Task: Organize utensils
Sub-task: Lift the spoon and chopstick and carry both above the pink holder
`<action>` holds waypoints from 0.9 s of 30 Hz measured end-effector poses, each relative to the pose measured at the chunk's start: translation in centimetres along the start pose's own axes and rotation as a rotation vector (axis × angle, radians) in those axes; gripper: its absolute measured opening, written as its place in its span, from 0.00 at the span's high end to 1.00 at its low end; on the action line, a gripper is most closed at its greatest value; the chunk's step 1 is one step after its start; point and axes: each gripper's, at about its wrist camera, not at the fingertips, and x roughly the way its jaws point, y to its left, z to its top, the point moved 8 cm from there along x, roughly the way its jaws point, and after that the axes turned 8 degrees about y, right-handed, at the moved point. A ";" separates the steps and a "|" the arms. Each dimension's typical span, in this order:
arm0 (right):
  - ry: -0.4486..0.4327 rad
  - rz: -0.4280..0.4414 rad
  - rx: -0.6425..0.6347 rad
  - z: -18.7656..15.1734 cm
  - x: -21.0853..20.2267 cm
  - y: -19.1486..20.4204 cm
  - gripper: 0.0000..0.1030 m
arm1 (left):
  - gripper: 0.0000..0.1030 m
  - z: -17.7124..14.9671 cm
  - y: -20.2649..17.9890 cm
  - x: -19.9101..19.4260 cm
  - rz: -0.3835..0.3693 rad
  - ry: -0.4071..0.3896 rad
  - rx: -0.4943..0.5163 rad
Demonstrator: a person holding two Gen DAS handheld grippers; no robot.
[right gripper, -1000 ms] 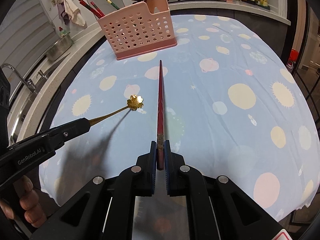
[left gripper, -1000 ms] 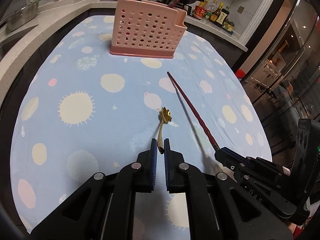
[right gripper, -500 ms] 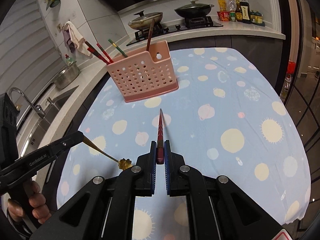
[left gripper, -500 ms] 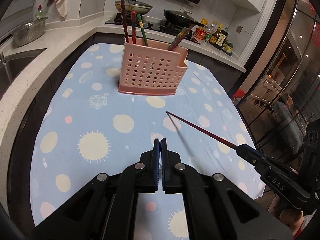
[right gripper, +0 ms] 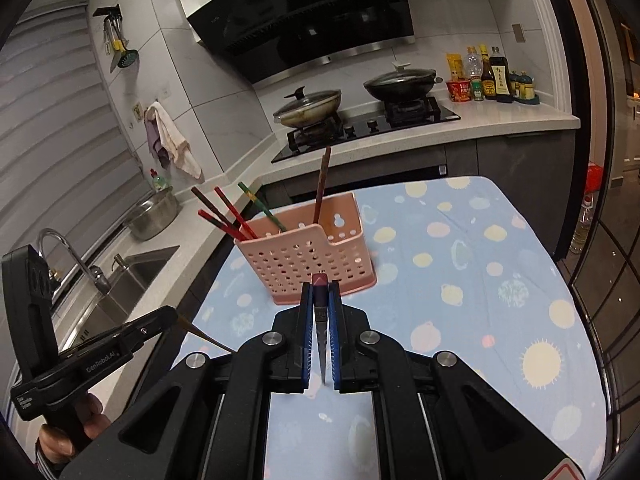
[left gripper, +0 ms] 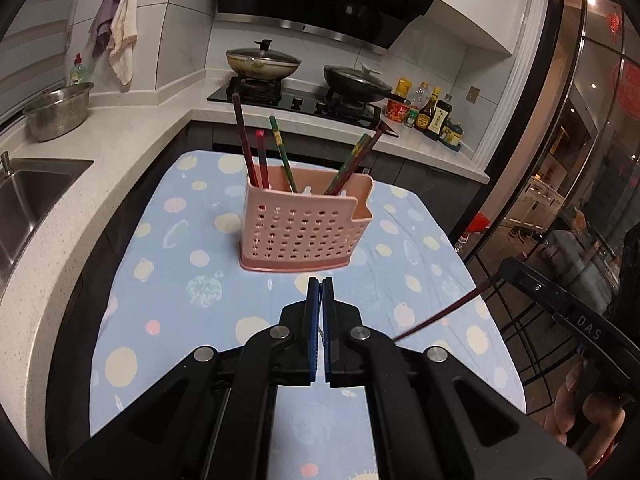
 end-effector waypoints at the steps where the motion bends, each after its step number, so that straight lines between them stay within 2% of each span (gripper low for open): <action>1: -0.010 0.003 -0.004 0.7 0.0 0.1 0.93 | 0.99 0.8 0.0 -0.1 0.001 -0.012 0.002; 7: -0.089 0.003 -0.029 5.2 -0.1 0.5 0.93 | 0.99 5.7 0.0 -0.7 0.006 -0.085 0.021; 16: -0.206 -0.024 -0.064 13.1 0.8 1.0 0.93 | 0.99 12.7 0.6 -0.3 0.063 -0.172 0.055; 21: -0.243 -0.039 -0.068 16.8 2.2 0.9 0.93 | 0.99 15.5 1.3 1.3 0.094 -0.179 0.063; 27: -0.236 -0.055 -0.078 19.2 5.2 1.0 0.93 | 0.99 16.6 2.2 4.0 0.121 -0.153 0.064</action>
